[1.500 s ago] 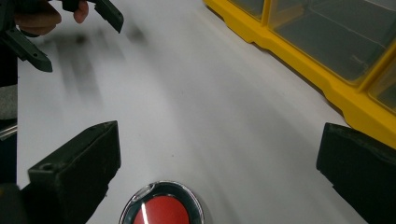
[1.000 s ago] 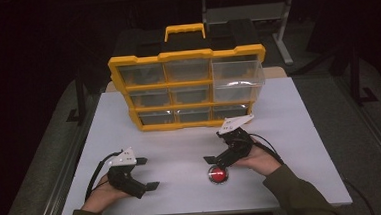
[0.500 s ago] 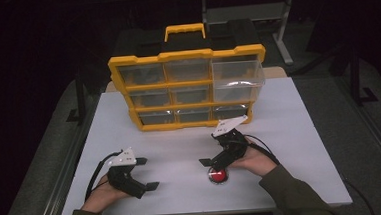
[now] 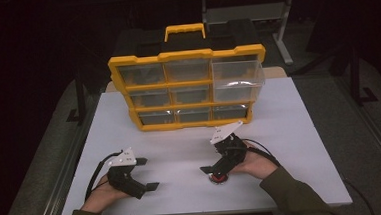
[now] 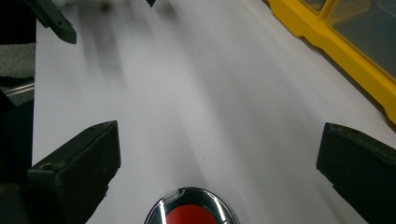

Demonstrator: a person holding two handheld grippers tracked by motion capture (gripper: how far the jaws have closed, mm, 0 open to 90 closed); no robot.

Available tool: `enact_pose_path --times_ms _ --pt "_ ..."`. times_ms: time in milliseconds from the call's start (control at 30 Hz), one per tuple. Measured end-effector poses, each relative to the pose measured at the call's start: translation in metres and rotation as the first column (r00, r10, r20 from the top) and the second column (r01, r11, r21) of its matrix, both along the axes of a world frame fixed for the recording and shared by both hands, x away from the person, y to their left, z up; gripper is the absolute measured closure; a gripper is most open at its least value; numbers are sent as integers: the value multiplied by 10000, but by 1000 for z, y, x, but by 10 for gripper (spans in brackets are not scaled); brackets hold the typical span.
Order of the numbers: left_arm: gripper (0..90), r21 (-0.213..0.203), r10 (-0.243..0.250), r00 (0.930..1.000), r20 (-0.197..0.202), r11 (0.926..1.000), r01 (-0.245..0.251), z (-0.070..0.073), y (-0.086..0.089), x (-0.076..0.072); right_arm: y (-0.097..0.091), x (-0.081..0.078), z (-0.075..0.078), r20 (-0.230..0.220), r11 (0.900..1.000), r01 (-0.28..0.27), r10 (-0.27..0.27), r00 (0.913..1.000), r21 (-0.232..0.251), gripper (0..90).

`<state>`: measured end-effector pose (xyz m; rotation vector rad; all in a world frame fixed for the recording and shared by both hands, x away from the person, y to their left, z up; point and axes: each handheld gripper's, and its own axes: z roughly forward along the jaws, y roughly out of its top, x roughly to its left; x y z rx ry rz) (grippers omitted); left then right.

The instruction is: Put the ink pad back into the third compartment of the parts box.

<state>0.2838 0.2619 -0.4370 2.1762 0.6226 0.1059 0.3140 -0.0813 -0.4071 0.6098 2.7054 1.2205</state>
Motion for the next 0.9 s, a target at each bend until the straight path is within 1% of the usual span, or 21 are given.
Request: enact_pose_path --times_ms 233,300,400,467,533,600,667,767,833,867,900 --pt "0 38 -3 10000 -21 10000 3 -1 0 0 0 -4 -1 -43 9990 -252 251 9997 -370 0" --pt "0 34 -3 10000 -31 10000 3 -1 0 0 0 -4 -2 26 9980 -406 407 9992 -485 0" --pt "0 31 21 10000 -32 10000 -21 -1 0 0 1 -6 -2 -97 9972 -454 449 9989 -600 0" --pt "0 5 20 10000 -19 10000 -20 0 0 0 1 -6 -3 -45 9961 -581 579 9983 -662 0" --pt "0 -3 16 10000 -28 10000 -16 0 0 0 1 -7 -3 -148 9957 -598 589 9982 -701 0" --pt "0 18 4 10000 -30 10000 -4 -1 0 -1 1 -8 -4 -186 9939 -676 662 9976 -869 0" --pt "0 27 23 10000 -46 10000 -23 -1 1 -1 0 -8 -5 -110 9914 -798 791 9968 -1040 0" --pt "0 -34 57 10000 -31 10000 -57 -1 1 -1 1 -9 -6 -90 9916 -745 740 9972 -1060 0" --pt "0 8 8 10000 -38 10000 -8 -1 1 0 2 -7 -8 -9 9886 -992 997 9950 -1130 0" --pt "0 27 9 10000 -38 10000 -9 -1 1 0 3 -7 -9 -131 9889 -943 934 9955 -1149 0" --pt "0 27 3 10000 -45 10000 -3 -2 1 0 4 -7 -10 -155 9871 -984 972 9951 -1267 0"
